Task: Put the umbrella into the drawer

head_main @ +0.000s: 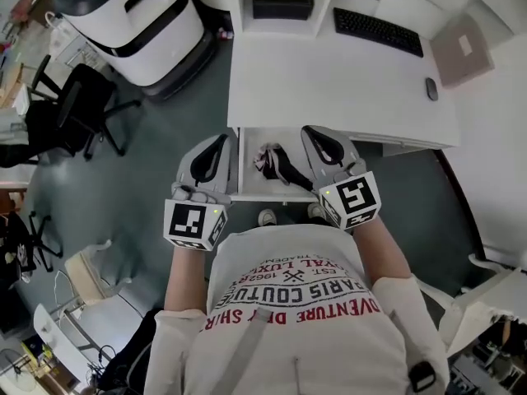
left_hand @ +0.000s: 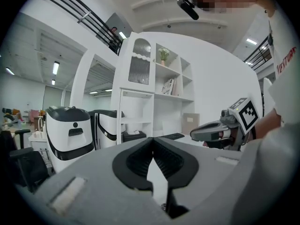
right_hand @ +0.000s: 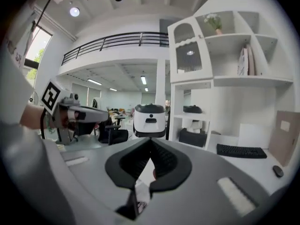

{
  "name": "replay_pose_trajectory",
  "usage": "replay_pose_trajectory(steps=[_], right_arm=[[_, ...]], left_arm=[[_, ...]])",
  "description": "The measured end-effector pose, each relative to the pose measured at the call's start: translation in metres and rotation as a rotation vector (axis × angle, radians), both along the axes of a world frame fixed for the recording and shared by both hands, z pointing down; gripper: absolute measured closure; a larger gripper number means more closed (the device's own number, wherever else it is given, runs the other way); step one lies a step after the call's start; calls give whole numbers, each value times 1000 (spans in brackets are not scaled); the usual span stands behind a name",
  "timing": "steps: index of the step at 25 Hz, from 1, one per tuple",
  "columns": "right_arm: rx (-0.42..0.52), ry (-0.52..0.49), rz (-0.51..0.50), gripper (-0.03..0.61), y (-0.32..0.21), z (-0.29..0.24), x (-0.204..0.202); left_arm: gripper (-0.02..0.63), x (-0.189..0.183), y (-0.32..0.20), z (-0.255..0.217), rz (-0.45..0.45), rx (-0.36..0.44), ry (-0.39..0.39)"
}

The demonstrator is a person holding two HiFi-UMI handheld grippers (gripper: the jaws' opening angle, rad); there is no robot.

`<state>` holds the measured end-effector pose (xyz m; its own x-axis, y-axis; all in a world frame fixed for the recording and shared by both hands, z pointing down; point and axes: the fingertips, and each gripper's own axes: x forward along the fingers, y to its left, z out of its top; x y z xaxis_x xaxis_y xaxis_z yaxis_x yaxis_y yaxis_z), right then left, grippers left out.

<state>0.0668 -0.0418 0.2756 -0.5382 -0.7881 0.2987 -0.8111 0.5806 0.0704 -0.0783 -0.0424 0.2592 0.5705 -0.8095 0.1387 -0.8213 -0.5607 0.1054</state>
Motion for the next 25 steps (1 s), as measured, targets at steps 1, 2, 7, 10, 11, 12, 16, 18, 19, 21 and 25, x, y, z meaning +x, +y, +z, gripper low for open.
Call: replay_pose_trajectory(steps=[1,2,7,10,11,12,16,18,19,21,25], right_arm=[[24,-22,15,580,-1,-11,4],[46,-45,28,580,-1,-22,8],[135,-103,67,580,1,-58,25],[161,-106,70,580,2,-69,30],[167,-105,68,580,1,-71,31],[171,-103,66,580,0,-73,32],[171,-85,60,580,-2,-73,30],[171,-71,55,580,-2,-72,27],[170,-70,50,580,-1,-71,27],[163,-75,43,580,1,-70,26],[166,-101,37,580,6,-72,25]], left_arm=[[607,0,0,-3,4,2,2],[607,1,0,-7,9,8,1],[607,10,-1,-29,31,55,-12],[607,14,-3,-41,31,70,-14],[607,15,-4,-44,32,76,-14],[607,16,-5,-47,32,82,-16],[607,16,-8,-51,25,88,-18],[607,16,-7,-51,25,86,-17],[607,17,-6,-51,25,87,-19],[607,18,-4,-52,25,91,-23],[607,18,1,-55,19,101,-29]])
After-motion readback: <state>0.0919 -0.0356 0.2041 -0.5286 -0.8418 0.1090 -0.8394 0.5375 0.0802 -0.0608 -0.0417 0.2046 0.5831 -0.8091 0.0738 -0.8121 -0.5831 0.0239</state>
